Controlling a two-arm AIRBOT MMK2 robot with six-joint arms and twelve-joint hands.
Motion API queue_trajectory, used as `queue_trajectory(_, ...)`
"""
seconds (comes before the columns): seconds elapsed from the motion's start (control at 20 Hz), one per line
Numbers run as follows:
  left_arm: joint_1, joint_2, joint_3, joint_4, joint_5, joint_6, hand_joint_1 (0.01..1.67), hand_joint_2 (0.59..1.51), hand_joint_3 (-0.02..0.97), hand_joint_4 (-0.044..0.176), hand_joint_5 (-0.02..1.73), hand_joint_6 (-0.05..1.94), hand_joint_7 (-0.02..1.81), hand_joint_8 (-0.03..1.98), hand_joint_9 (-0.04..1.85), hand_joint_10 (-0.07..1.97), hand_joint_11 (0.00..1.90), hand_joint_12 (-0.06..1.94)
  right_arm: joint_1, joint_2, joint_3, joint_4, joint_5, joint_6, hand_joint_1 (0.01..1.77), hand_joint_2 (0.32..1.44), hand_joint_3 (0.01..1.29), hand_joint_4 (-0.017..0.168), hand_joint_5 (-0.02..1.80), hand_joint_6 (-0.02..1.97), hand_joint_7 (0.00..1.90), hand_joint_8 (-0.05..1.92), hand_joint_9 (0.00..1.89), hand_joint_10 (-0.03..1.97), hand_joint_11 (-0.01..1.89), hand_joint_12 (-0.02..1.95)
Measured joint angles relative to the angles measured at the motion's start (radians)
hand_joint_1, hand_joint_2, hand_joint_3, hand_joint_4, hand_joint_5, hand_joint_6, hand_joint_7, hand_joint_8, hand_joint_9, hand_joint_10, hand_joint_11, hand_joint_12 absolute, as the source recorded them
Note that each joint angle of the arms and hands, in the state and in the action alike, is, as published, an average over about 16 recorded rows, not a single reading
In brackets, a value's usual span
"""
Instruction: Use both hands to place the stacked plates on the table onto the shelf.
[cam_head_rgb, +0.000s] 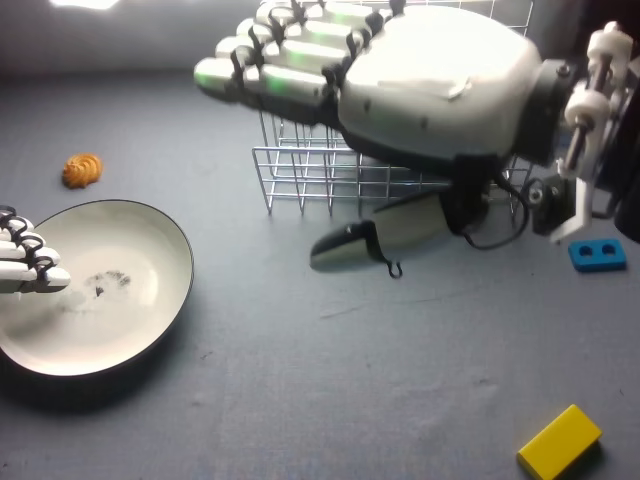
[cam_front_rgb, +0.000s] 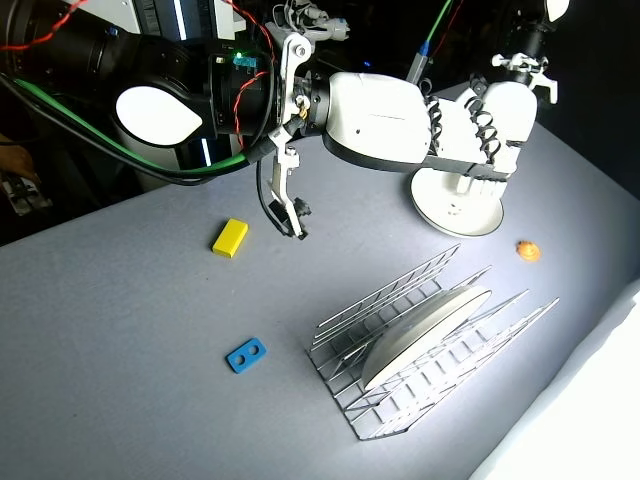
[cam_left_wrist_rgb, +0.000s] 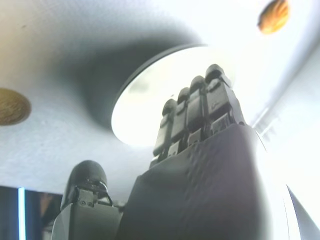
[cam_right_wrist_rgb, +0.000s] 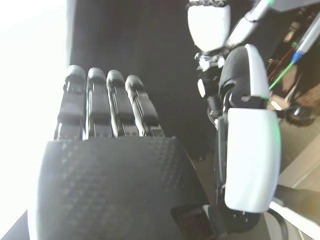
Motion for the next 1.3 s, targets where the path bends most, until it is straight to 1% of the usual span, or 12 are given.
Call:
queue_trajectory(0.15, 0.008, 0.002, -0.014, -0.004, 0.009, 0.0, 0.02, 1.15, 0.016, 0.006, 0.03, 0.02, 0.02, 0.0, 0.02, 0.01, 0.02, 0.01, -0.023, 0.0, -0.01, -0.014, -0.001, -0.004, 0.71, 0.99, 0.01, 0.001, 0.02, 0.03, 0.02, 0.01, 0.02, -0.01, 0.01, 0.0)
queue_trajectory(0.3, 0.019, 0.011, -0.035, -0.009, 0.002, 0.0, 0.02, 1.15, 0.016, 0.005, 0.03, 0.02, 0.02, 0.0, 0.02, 0.01, 0.02, 0.01, -0.04, 0.0, -0.019, -0.027, -0.001, -0.008, 0.71, 1.0, 0.01, 0.002, 0.02, 0.03, 0.02, 0.01, 0.02, -0.01, 0.01, 0.0)
queue_trajectory(0.55, 0.041, 0.034, -0.089, -0.008, -0.025, 0.001, 0.02, 1.149, 0.015, 0.002, 0.02, 0.02, 0.02, 0.0, 0.02, 0.01, 0.02, 0.01, -0.059, 0.0, -0.031, -0.045, 0.0, -0.012, 0.71, 1.0, 0.01, 0.004, 0.02, 0.03, 0.02, 0.01, 0.02, -0.01, 0.01, 0.0)
queue_trajectory(0.8, 0.053, 0.058, -0.147, -0.009, -0.038, 0.003, 0.02, 1.152, 0.015, -0.002, 0.02, 0.01, 0.02, 0.0, 0.02, 0.01, 0.02, 0.01, -0.066, 0.0, -0.042, -0.058, 0.0, -0.015, 0.72, 1.01, 0.01, 0.005, 0.02, 0.03, 0.02, 0.01, 0.02, -0.01, 0.01, 0.0)
queue_trajectory(1.0, 0.055, 0.071, -0.183, -0.011, -0.031, 0.005, 0.02, 1.155, 0.015, -0.004, 0.02, 0.01, 0.02, 0.0, 0.02, 0.01, 0.02, 0.01, -0.068, 0.0, -0.048, -0.062, 0.001, -0.016, 0.71, 1.01, 0.01, 0.006, 0.02, 0.03, 0.02, 0.01, 0.02, -0.01, 0.01, 0.0)
queue_trajectory(1.3, 0.049, 0.074, -0.223, -0.014, -0.01, 0.009, 0.02, 1.157, 0.016, -0.008, 0.02, 0.01, 0.02, 0.0, 0.02, 0.01, 0.02, 0.01, -0.069, 0.0, -0.054, -0.067, 0.001, -0.019, 0.73, 1.02, 0.01, 0.007, 0.02, 0.03, 0.02, 0.01, 0.02, -0.01, 0.01, 0.0)
